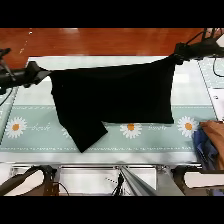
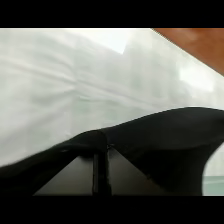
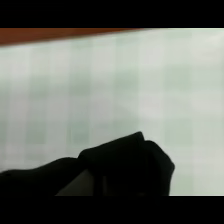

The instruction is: Fold the shirts.

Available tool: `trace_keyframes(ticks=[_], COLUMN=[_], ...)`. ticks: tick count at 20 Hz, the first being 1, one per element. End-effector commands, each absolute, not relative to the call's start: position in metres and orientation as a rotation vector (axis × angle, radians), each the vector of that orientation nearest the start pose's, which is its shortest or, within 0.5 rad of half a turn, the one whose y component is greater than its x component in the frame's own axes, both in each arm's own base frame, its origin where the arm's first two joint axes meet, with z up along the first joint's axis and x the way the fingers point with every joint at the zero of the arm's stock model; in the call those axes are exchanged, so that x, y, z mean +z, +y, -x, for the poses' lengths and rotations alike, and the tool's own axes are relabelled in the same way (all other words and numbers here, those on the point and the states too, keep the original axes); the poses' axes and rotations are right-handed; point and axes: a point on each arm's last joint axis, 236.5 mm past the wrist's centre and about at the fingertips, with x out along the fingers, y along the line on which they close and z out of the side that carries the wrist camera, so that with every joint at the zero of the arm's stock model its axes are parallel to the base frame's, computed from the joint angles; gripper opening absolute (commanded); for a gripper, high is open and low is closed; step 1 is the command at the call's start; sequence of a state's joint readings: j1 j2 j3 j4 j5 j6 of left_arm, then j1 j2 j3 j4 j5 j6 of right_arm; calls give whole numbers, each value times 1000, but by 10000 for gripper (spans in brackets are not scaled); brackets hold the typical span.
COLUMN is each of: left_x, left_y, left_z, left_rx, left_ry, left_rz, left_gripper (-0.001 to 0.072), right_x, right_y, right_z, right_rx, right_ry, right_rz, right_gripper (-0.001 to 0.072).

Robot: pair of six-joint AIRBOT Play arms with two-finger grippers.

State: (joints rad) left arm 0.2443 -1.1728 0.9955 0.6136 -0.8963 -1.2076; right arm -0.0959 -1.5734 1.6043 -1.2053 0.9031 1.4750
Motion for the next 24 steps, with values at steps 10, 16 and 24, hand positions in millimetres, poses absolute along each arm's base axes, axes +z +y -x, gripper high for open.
trace_keyframes(ticks=[10,16,24], left_x=[2,12,-70], left_y=[-44,27,-5], left_z=[-458,-360,-253], left_rx=[-304,-216,-203], left_ry=[953,1356,1619], left_rz=[689,867,885], left_gripper=[250,407,668], right_x=[-1,43,18], right_y=[17,-56,-38], right_z=[-539,-444,-387], right_rx=[121,45,230], right_ry=[1066,1288,1392], right_rz=[-362,-66,-487], right_gripper=[292,381,440])
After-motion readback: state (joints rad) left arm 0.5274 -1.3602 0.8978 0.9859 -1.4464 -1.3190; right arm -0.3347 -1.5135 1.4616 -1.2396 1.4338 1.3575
